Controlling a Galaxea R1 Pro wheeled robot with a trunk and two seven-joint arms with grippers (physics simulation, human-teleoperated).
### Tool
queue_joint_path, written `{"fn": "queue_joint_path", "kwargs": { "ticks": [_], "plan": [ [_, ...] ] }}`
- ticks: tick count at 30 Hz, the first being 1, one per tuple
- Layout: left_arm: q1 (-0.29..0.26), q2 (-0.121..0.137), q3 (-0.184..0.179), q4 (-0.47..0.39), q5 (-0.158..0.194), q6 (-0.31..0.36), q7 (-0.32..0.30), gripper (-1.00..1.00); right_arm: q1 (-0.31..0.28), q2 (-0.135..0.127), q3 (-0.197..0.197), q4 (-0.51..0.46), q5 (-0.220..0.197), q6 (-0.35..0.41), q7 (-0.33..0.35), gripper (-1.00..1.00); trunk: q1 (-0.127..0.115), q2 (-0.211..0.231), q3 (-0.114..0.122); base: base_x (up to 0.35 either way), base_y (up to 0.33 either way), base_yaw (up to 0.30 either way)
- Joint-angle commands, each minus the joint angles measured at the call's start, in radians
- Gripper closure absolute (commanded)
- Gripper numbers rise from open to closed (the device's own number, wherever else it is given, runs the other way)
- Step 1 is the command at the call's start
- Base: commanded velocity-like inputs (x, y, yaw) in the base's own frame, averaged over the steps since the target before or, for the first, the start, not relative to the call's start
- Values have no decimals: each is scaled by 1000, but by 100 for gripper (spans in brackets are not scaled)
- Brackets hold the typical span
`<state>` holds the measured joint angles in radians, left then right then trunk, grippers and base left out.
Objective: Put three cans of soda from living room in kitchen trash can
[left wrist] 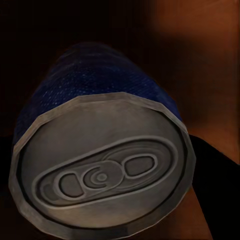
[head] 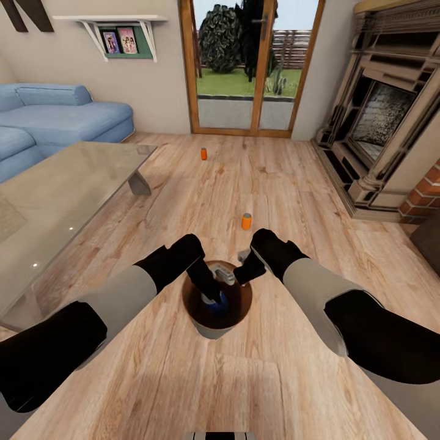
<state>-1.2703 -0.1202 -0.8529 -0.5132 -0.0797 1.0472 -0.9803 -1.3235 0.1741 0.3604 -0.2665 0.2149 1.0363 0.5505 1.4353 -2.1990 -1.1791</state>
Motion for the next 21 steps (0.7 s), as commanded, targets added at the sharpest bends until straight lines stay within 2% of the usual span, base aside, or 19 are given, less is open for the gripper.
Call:
{"fn": "queue_joint_path", "kwargs": {
  "ticks": [1,21],
  "plan": [
    [0,0,0,0,0,0,0,100,0,0,-14,0,-51,11,6,100,0,0,0,0,0,0],
    [15,1,0,2,-2,0,1,100,-3,0,-14,0,-55,11,6,100,0,0,0,0,0,0]
  ]
}}
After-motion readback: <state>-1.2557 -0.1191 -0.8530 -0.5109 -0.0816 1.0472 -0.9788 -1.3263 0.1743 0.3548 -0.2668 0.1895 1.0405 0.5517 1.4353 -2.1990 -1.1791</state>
